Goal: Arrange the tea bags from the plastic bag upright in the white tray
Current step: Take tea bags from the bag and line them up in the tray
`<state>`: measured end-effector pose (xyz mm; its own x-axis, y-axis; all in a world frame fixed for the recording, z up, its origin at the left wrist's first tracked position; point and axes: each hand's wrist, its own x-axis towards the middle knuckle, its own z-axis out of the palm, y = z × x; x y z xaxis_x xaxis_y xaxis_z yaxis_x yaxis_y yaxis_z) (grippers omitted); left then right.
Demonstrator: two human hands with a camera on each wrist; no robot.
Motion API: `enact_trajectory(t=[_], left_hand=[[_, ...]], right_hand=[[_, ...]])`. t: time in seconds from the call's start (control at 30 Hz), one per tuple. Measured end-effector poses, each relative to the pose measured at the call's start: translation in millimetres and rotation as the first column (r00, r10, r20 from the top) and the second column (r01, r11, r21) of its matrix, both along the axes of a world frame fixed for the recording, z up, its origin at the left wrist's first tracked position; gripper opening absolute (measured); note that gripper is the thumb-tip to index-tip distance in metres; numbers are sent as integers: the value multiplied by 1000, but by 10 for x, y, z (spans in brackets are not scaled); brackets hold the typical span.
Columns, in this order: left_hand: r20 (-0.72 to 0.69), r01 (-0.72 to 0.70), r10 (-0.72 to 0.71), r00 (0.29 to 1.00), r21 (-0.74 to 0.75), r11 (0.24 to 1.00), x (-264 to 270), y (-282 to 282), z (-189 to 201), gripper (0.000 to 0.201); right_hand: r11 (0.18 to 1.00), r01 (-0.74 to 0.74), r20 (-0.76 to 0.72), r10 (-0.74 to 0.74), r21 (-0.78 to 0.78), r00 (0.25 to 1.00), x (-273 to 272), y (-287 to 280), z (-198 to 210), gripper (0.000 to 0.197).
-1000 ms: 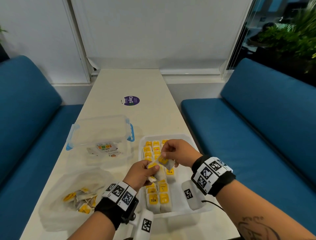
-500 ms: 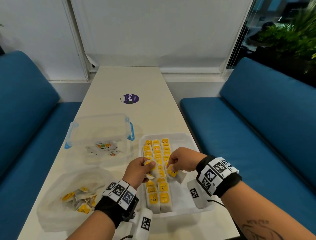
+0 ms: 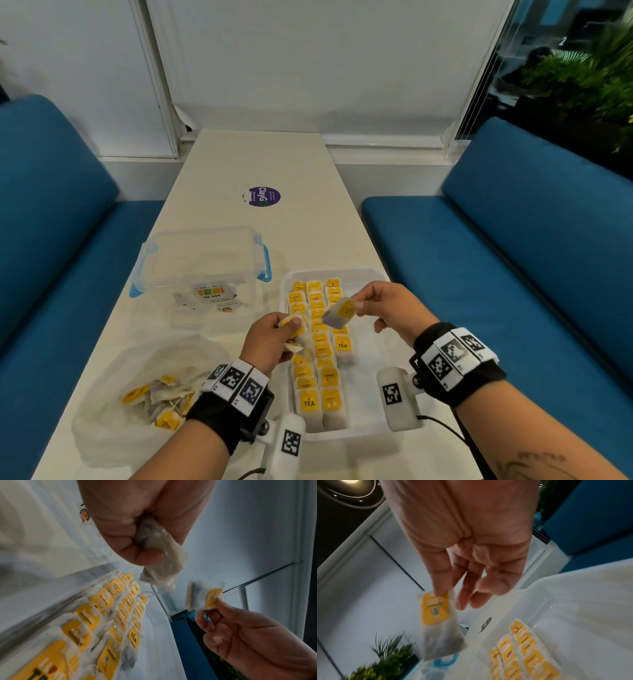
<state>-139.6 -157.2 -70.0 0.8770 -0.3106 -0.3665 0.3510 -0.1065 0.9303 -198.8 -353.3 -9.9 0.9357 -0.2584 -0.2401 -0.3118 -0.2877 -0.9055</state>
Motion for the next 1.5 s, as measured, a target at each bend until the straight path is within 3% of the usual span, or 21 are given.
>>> enact_trajectory(t=[0.13, 0.2, 0.27, 0.4, 0.6, 0.73, 0.9, 0.97, 1.0, 1.07, 1.1, 1.17, 1.2, 1.27, 1.33, 1.5], left_hand=[[-35, 19, -19, 999, 4, 1000, 4, -16, -24, 15], [-57, 30, -30, 998, 3, 1000, 3, -27, -38, 10], [-73, 38, -38, 997, 3, 999, 2, -36, -50, 8], [-91, 48, -48, 995, -5, 999, 0, -36, -59, 10], [-117, 36, -40, 992, -38, 999, -20, -9, -76, 11], [-133, 23, -28, 991, -42, 999, -37, 34, -101, 13], [-142, 15, -22, 990, -51, 999, -72, 92, -104, 12], [-153, 6, -15, 988, -63, 998, -81, 107, -94, 10], [-156, 2, -13, 988, -70, 998, -82, 113, -82, 10], [-152, -1, -10, 988, -76, 997, -73, 121, -50, 9], [-143, 1, -11, 990, -75, 997, -67, 117, -28, 9], [-110, 22, -28, 993, -60, 998, -59, 83, 30, 8], [-86, 40, -44, 995, -42, 998, -57, 53, 66, 9], [-32, 80, -80, 996, -4, 997, -66, -22, 138, 11], [20, 103, -103, 994, 15, 995, -82, -96, 201, 14], [46, 164, -164, 985, 2, 986, -115, -151, 236, 12]], right_hand=[[985, -49, -90, 35, -167, 995, 55, -8, 2, 18], [921, -162, -200, 95, -353, 975, 81, -10, -12, 19], [841, -312, -352, 158, -442, 923, 104, 4, -58, 22], [774, -513, -600, 221, -372, 769, 151, 70, -210, 21], [701, -625, -735, 214, -343, 643, 300, 162, -434, 8], [730, -535, -657, 158, -425, 737, 390, 125, -550, 28], [756, -509, -666, 132, -411, 734, 461, 84, -640, 26], [728, -550, -717, 116, -409, 687, 484, 101, -624, 25], [703, -551, -704, 101, -449, 703, 490, 107, -601, 25], [687, -463, -560, 98, -560, 823, 477, 117, -474, 21], [739, -377, -448, 113, -559, 887, 458, 125, -389, 19], [886, -267, -276, 167, -380, 947, 395, 185, -193, 17], [922, -274, -243, 210, -274, 947, 363, 237, -107, 20], [924, -349, -234, 308, -158, 922, 317, 341, -3, 35], [910, -383, -199, 350, -159, 915, 292, 406, 13, 39], [968, -226, -50, 222, -110, 974, 195, 327, 17, 13]])
